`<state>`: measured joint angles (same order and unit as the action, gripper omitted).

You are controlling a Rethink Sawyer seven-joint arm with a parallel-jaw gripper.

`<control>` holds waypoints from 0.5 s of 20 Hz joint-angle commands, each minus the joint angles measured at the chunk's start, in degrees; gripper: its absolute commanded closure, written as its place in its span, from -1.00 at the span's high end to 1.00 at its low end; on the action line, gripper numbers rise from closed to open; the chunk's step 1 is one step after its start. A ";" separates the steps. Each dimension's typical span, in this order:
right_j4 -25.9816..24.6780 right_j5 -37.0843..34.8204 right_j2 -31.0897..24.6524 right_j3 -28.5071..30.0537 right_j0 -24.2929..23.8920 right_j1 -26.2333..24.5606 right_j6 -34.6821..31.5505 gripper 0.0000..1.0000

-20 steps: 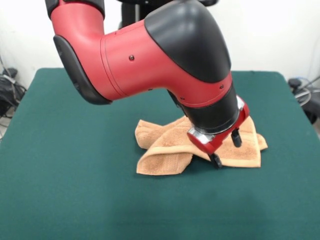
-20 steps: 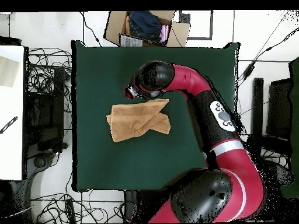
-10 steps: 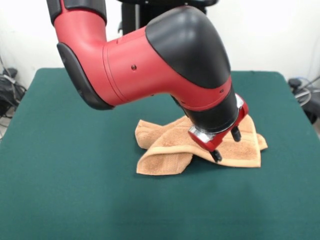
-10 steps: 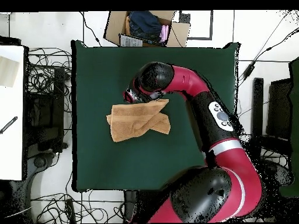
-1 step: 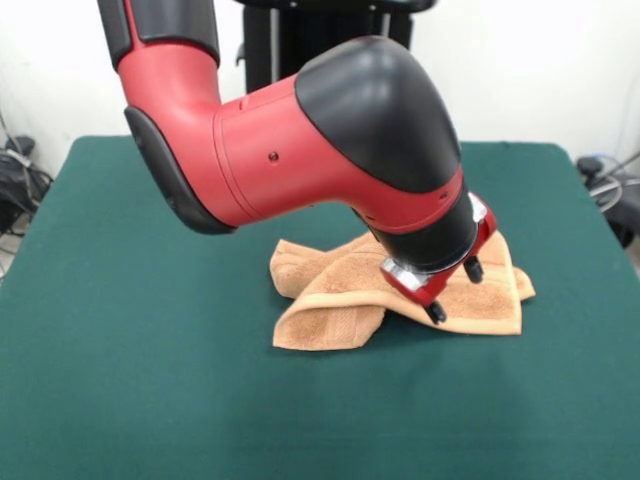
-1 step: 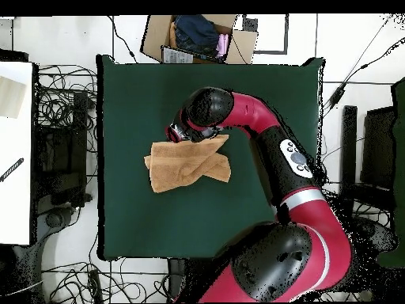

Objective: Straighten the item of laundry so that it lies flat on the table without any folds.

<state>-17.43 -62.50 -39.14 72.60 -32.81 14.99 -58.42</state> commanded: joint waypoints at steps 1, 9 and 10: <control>0.88 -3.58 -1.91 -0.98 -0.24 -1.12 5.32 1.00; 0.97 -3.09 -1.95 -0.93 -0.20 -1.06 4.85 1.00; 0.97 -3.15 -1.94 -1.04 -0.15 -1.11 4.86 1.00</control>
<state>-17.43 -62.50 -39.14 72.60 -32.81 14.79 -58.42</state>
